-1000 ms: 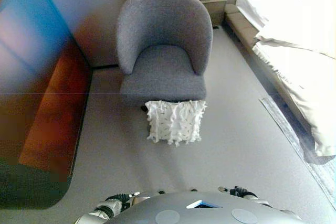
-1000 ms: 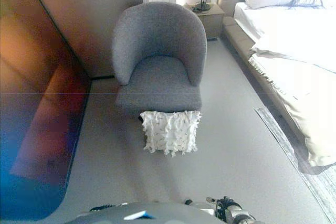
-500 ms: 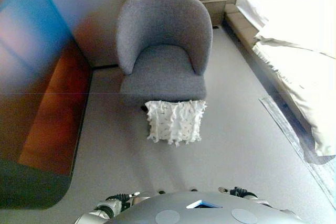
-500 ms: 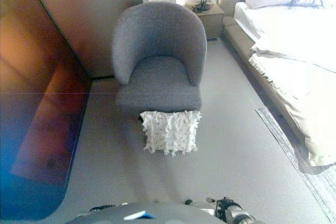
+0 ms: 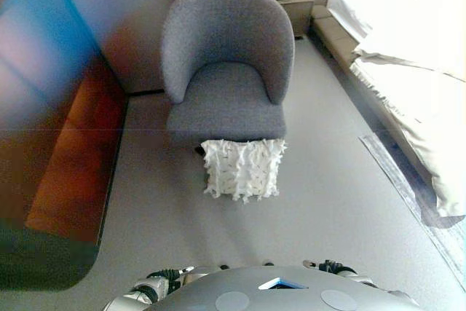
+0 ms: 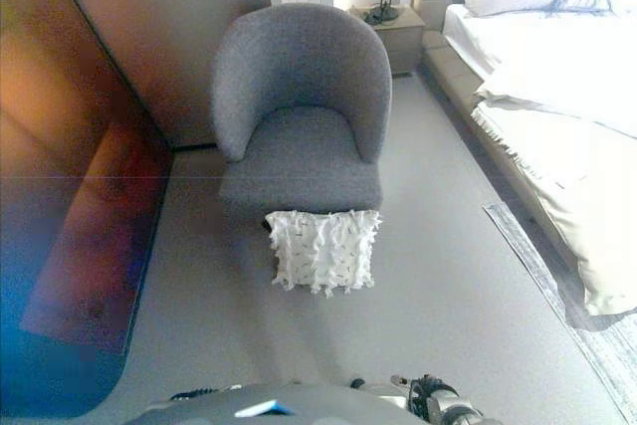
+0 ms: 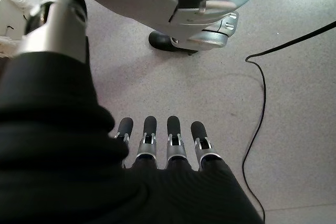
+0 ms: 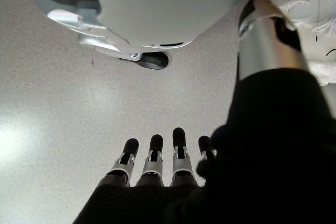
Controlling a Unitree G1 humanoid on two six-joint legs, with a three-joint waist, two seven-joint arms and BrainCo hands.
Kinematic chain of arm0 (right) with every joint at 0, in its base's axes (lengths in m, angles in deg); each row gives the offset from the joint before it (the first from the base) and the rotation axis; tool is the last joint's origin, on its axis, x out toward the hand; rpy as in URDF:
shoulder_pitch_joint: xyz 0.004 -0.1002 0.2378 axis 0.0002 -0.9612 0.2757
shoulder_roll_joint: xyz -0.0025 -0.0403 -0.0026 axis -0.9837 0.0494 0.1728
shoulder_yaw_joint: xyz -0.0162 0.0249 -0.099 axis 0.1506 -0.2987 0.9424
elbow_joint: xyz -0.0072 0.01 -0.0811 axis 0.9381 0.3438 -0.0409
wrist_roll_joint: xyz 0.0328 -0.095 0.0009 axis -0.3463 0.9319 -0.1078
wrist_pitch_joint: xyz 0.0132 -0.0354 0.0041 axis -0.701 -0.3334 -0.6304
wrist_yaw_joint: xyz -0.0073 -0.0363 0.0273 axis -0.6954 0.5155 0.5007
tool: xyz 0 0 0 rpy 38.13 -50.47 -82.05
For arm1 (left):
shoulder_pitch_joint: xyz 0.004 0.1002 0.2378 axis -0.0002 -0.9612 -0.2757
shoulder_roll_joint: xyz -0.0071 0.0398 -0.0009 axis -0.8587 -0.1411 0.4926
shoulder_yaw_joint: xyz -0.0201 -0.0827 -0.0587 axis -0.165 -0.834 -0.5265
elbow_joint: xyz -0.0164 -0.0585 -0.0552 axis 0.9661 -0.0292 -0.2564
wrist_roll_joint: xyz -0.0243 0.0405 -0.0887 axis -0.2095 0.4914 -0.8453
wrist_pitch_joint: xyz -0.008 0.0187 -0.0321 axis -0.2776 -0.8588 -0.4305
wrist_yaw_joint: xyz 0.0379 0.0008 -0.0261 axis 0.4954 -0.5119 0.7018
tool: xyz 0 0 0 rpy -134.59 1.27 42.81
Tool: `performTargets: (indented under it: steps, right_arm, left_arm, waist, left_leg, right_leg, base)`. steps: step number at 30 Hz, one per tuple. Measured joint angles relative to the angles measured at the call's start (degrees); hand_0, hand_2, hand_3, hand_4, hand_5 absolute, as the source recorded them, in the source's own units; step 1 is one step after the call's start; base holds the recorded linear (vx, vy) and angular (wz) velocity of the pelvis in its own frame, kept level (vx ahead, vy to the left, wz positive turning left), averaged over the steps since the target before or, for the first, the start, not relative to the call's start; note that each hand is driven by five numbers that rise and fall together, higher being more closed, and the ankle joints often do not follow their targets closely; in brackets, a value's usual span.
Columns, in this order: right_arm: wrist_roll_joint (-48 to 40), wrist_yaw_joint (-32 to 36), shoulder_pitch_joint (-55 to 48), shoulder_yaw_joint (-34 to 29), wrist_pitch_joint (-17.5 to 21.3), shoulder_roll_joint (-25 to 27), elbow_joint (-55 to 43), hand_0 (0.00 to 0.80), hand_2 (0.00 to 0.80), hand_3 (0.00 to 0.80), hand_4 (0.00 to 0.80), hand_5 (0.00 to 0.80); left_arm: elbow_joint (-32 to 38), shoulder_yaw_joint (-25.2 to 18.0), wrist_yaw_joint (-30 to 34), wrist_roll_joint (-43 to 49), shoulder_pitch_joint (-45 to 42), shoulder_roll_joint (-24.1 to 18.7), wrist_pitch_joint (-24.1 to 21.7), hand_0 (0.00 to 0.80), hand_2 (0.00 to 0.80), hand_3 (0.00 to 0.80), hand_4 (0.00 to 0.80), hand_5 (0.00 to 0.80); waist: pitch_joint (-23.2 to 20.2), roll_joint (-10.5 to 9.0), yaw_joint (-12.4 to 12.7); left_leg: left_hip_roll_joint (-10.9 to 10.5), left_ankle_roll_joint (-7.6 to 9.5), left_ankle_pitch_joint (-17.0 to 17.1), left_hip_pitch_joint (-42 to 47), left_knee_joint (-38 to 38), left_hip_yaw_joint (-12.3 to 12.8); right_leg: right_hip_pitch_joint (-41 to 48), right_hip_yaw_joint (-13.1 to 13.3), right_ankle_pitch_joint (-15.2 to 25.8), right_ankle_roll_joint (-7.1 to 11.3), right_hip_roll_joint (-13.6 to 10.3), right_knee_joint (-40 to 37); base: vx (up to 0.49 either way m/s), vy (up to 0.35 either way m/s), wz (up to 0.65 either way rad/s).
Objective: Pick up the cushion and take it to the sofa
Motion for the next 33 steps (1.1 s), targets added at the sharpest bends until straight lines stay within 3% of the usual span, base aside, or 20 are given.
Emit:
performTargets:
  steps: [4,6,7,9,10,13,17,19,20,21,22,23,25,26,28,29,30,31,32,33]
  right_arm:
    - [-0.22,0.52,2.39,0.03,-0.36,-0.32,0.57,0.000,0.000,0.000,0.000,0.000]
    - [-0.26,0.55,4.61,0.02,-0.81,-0.52,0.70,0.000,0.000,0.000,0.000,0.000]
    - [-0.28,0.55,5.37,0.02,-1.13,-0.37,0.92,0.000,0.000,0.000,0.000,0.000]
    - [-0.28,0.54,6.09,0.04,-1.28,0.19,1.01,0.000,0.000,0.000,0.000,0.000]
    - [-0.27,0.55,6.10,0.09,-1.30,0.30,1.12,0.000,0.000,0.000,0.000,0.000]
    - [-0.24,0.68,6.16,0.30,-1.25,0.08,2.01,0.000,0.000,0.000,0.000,0.000]
    - [-0.23,0.75,6.04,0.21,-1.20,-0.22,4.56,0.000,0.000,0.000,0.000,0.000]
    - [-0.18,0.74,5.60,0.22,-1.15,-0.16,4.52,0.000,0.000,0.000,0.000,0.000]
    - [-0.13,0.76,5.34,0.30,-1.12,0.00,4.44,0.000,0.000,0.000,0.000,0.000]
    - [-0.07,0.91,5.65,0.70,-1.07,1.02,5.05,0.000,0.000,0.000,0.000,0.000]
    - [0.13,0.89,6.78,0.42,-1.20,1.30,5.56,0.000,0.000,0.000,0.000,0.000]
    - [0.31,0.90,6.65,0.41,-1.25,0.30,5.56,0.000,0.000,0.000,0.000,0.000]
    - [0.37,0.93,5.86,0.07,-1.23,-1.50,5.60,0.000,0.000,0.000,0.000,0.000]
    - [0.46,0.82,5.80,-0.12,-1.52,-1.57,6.07,0.000,0.000,0.000,0.000,0.000]
    - [0.87,0.57,6.74,-0.30,-2.07,-1.63,6.42,0.000,0.000,0.000,0.000,0.000]
    - [1.21,0.58,6.57,-0.54,-2.18,-1.59,6.58,0.000,0.000,0.000,0.000,0.000]
    - [1.65,0.67,6.28,-0.98,-2.49,-1.23,6.93,0.000,0.000,0.000,0.000,0.000]
    - [2.13,0.69,5.73,-0.98,-2.51,-0.88,6.94,0.000,0.000,0.000,0.000,0.000]
    - [2.16,0.73,5.45,-0.95,-2.43,-1.39,6.85,0.000,0.000,0.000,0.000,0.000]
    - [2.22,0.92,5.10,-1.00,-2.30,-1.73,6.87,0.000,0.000,0.000,0.000,0.000]
  left_arm:
    - [-1.80,-0.10,-0.48,-0.02,2.22,-0.35,-0.37,0.000,0.000,0.000,0.000,0.000]
    - [-2.31,-1.17,-0.58,-0.04,4.42,-1.22,-0.53,0.000,0.000,0.000,0.000,0.000]
    - [-2.77,-1.26,-0.58,-0.11,5.13,-1.76,-0.76,0.000,0.000,0.000,0.000,0.000]
    - [-3.15,-1.62,-0.54,-0.70,5.66,-1.77,-1.00,0.000,0.000,0.000,0.000,0.000]
    - [-3.54,-2.40,-0.54,-0.75,5.19,-1.53,-1.19,0.000,0.000,0.000,0.000,0.000]
    - [-4.16,-2.47,-0.49,-0.73,4.05,-0.86,-1.63,0.000,0.000,0.000,0.000,0.000]
    - [-4.33,-2.41,-0.03,-0.70,3.81,0.33,-1.93,0.000,0.000,0.000,0.000,0.000]
    - [-4.39,-2.54,0.13,-0.73,3.55,0.73,-1.93,0.000,0.000,0.000,0.000,0.000]
    - [-4.40,-3.61,0.13,-0.72,3.09,0.97,-1.90,0.000,0.000,0.000,0.000,0.000]
    - [-4.66,-4.70,0.12,-0.72,2.47,2.35,-1.82,0.000,0.000,0.000,0.000,0.000]
    - [-4.13,-4.85,0.23,-0.72,2.11,2.06,-1.76,0.000,0.000,0.000,0.000,0.000]
    - [-2.62,-4.85,0.24,-0.72,0.92,1.20,-1.91,0.000,0.000,0.000,0.000,0.000]
    - [-1.53,-5.11,0.16,-0.71,0.73,-1.15,-1.69,0.000,0.000,0.000,0.000,0.000]
    - [-1.91,-5.09,0.30,-0.76,0.71,-0.79,-1.38,0.000,0.000,0.000,0.000,0.000]
    - [-2.47,-5.12,0.41,-0.75,0.79,-0.23,-0.66,0.000,0.000,0.000,0.000,0.000]
    - [-2.51,-4.99,0.67,-0.75,0.90,0.14,-0.25,0.000,0.000,0.000,0.000,0.000]
    - [-2.61,-4.88,0.83,-0.75,0.87,0.55,-0.15,0.000,0.000,0.000,0.000,0.000]
    - [-2.67,-4.84,0.87,-0.76,0.65,0.66,-0.10,0.000,0.000,0.000,0.000,0.000]
    - [-2.65,-4.77,0.99,-0.79,0.65,-0.22,-0.04,0.000,0.000,0.000,0.000,0.000]
    - [-2.35,-4.83,0.83,-0.89,1.03,-0.83,-0.06,0.000,0.000,0.000,0.000,0.000]
  waist:
    - [2.66,-0.70,0.13]
    - [5.13,-2.75,0.18]
    - [6.07,-3.97,0.47]
    - [7.08,-5.08,1.95]
    - [7.31,-4.54,2.62]
    - [7.71,-3.52,4.01]
    - [7.81,-1.15,5.79]
    - [7.44,-0.51,6.90]
    - [6.92,0.10,7.71]
    - [5.44,2.79,9.17]
    - [6.04,3.69,9.68]
    - [5.90,1.63,9.55]
    - [4.95,-2.83,9.43]
    - [4.51,-3.14,9.66]
    - [4.46,-2.44,9.55]
    - [4.88,-1.73,9.10]
    - [4.99,-1.08,9.14]
    - [4.69,-1.17,9.52]
    - [4.04,-3.10,9.45]
    - [3.41,-4.07,9.22]
  left_leg:
    - [0.16,-2.08,-2.21,-2.87,7.43,0.16]
    - [-1.15,-2.77,-2.06,-7.43,16.13,0.31]
    - [-2.10,-4.94,-0.47,-10.44,21.69,0.48]
    - [-2.89,-4.73,0.94,-15.18,29.96,0.66]
    - [-3.04,-4.77,0.81,-16.15,30.80,1.08]
    - [-3.11,-4.64,0.93,-16.02,22.97,1.71]
    - [-0.83,-3.84,2.91,-12.90,5.77,1.97]
    - [0.88,-4.93,2.44,-12.14,5.98,2.37]
    - [1.59,-5.71,1.23,-11.95,7.03,2.88]
    - [4.47,-5.38,-0.09,-11.46,6.39,2.86]
    - [5.58,-4.88,3.93,-11.06,7.04,4.71]
    - [4.36,-4.33,4.13,-10.94,7.58,6.11]
    - [1.78,-1.14,2.05,-12.57,12.74,7.97]
    - [2.29,-1.84,-0.34,-15.30,18.11,7.54]
    - [4.16,-1.81,0.14,-19.21,17.38,7.56]
    - [4.50,-1.31,0.65,-20.09,15.20,6.92]
    - [4.48,-1.91,2.46,-20.25,13.12,5.83]
    - [3.70,-2.85,6.12,-20.02,12.62,5.44]
    - [1.53,-3.12,6.42,-19.52,13.37,5.93]
    - [-0.03,-1.70,5.54,-18.64,12.86,6.51]
  right_leg:
    - [-1.18,0.24,-1.29,-1.14,0.38,2.49]
    - [-2.52,0.62,-2.15,-2.05,-0.58,4.84]
    - [-3.06,1.16,-2.31,-2.53,-1.44,5.69]
    - [-3.32,2.22,-2.09,-3.32,-2.20,6.26]
    - [-3.25,2.35,-2.02,-3.46,-2.14,6.25]
    - [-3.76,5.11,-2.05,-3.46,-1.42,5.27]
    - [-0.34,6.94,-1.71,-3.99,1.28,0.12]
    - [0.47,7.95,-1.70,-4.02,1.81,0.24]
    - [0.80,10.25,-2.14,-3.26,1.95,-0.16]
    - [0.76,11.45,-3.85,-2.73,4.59,2.09]
    - [-0.78,11.27,-6.39,-2.59,5.64,11.95]
    - [-1.04,11.24,-11.09,-1.87,5.19,19.18]
    - [2.30,12.18,-16.65,-2.92,1.56,16.18]
    - [4.01,12.46,-16.25,-3.11,1.10,12.92]
    - [5.87,11.60,-16.02,-3.12,-0.04,9.78]
    - [7.42,11.54,-16.29,-2.61,-0.58,9.11]
    - [8.78,11.60,-17.31,-0.89,-1.30,8.88]
    - [10.46,11.86,-18.57,0.99,-2.93,8.84]
    - [11.27,11.97,-19.71,2.25,-5.59,8.93]
    - [10.70,11.70,-19.42,3.42,-6.83,11.60]
  base:
    - [-0.062,-0.139,0.04]
    - [-0.048,-0.109,0.08]
    - [0.000,-0.050,-0.17]
    - [0.095,-0.006,-0.36]
    - [0.219,0.007,-0.39]
    - [0.294,0.019,-0.37]
    - [0.386,0.064,-0.11]
    - [0.386,0.106,-0.31]
    - [0.362,0.129,-0.80]
    - [0.395,0.137,-0.84]
    - [0.392,0.156,-0.65]
    - [0.394,0.170,-0.28]
    - [0.403,0.199,-0.13]
    - [0.409,0.222,-0.25]
    - [0.422,0.216,-0.16]
    - [0.414,0.205,0.00]
    - [0.373,0.192,-0.07]
    - [0.366,0.197,-0.14]
    - [0.321,0.169,-0.13]
    - [0.332,0.169,0.04]
